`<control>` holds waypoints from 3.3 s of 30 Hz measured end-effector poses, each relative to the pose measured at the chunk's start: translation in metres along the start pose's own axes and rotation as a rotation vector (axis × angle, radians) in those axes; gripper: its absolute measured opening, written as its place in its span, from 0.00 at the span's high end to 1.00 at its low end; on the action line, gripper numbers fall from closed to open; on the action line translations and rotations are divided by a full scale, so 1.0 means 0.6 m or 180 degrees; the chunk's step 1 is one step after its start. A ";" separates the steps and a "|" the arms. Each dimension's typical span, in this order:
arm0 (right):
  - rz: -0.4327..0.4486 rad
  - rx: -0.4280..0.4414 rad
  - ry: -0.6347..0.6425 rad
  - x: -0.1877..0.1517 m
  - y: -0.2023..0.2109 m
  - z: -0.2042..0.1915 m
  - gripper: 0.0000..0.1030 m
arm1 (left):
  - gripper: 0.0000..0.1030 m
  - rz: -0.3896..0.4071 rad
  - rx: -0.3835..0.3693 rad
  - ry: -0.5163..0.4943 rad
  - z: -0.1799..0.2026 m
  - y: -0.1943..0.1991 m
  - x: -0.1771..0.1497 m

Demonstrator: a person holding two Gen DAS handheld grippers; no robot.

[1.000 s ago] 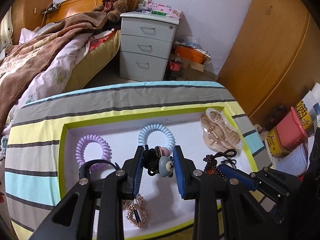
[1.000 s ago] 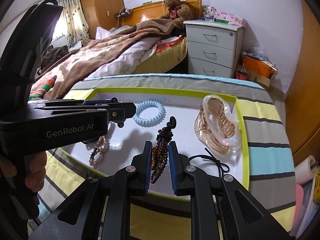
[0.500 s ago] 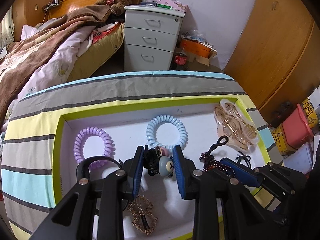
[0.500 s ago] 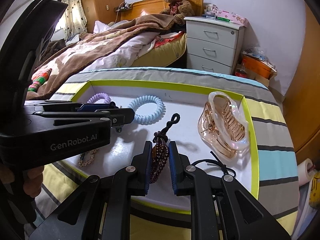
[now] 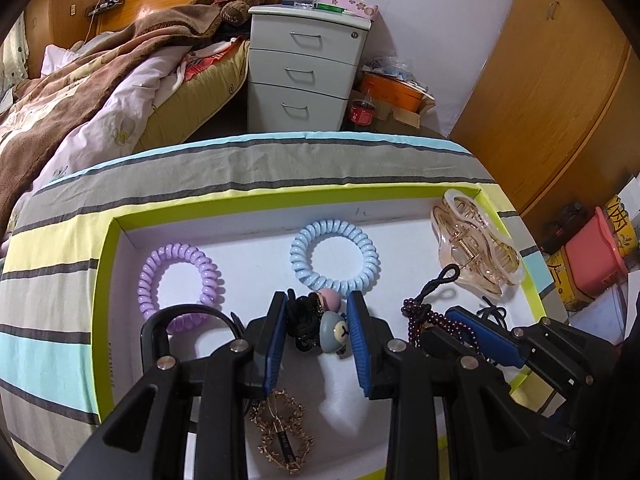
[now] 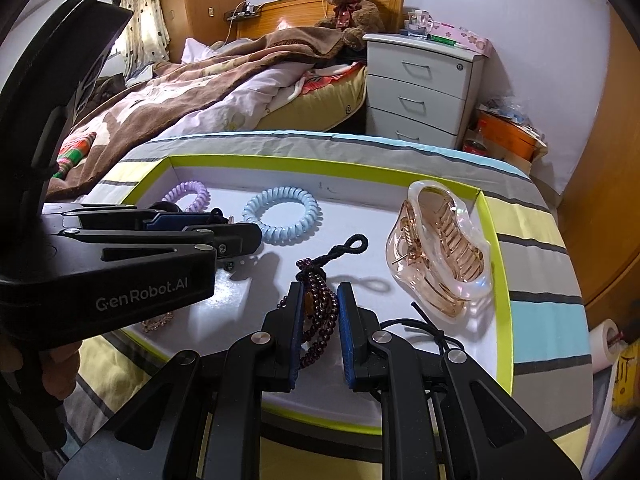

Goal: Organize jewelry

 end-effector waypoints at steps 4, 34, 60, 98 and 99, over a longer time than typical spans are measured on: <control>-0.0001 0.0001 -0.0008 -0.001 0.001 0.001 0.84 | 0.69 -0.0001 0.0006 -0.0013 -0.001 -0.001 -0.002; -0.0007 -0.0006 -0.0069 -0.006 0.011 0.012 0.70 | 0.55 0.0015 0.0004 0.0020 0.001 0.009 0.006; 0.0233 -0.0020 -0.0269 -0.021 0.095 0.022 0.52 | 0.44 0.0320 0.0263 0.0153 -0.004 0.106 -0.023; 0.0536 -0.0200 -0.0416 -0.101 0.227 0.001 0.52 | 0.44 0.0613 0.0990 0.0169 0.016 0.221 -0.188; 0.0534 -0.0196 -0.0418 -0.102 0.227 0.000 0.52 | 0.44 0.0602 0.0989 0.0170 0.017 0.221 -0.188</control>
Point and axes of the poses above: each gripper's, at about its wrist camera, not at the fingertips, and y roughly against the way its jaws point, z to its right, x to its top, the point moved 9 cm from there along -y, roughly the way its jaws point
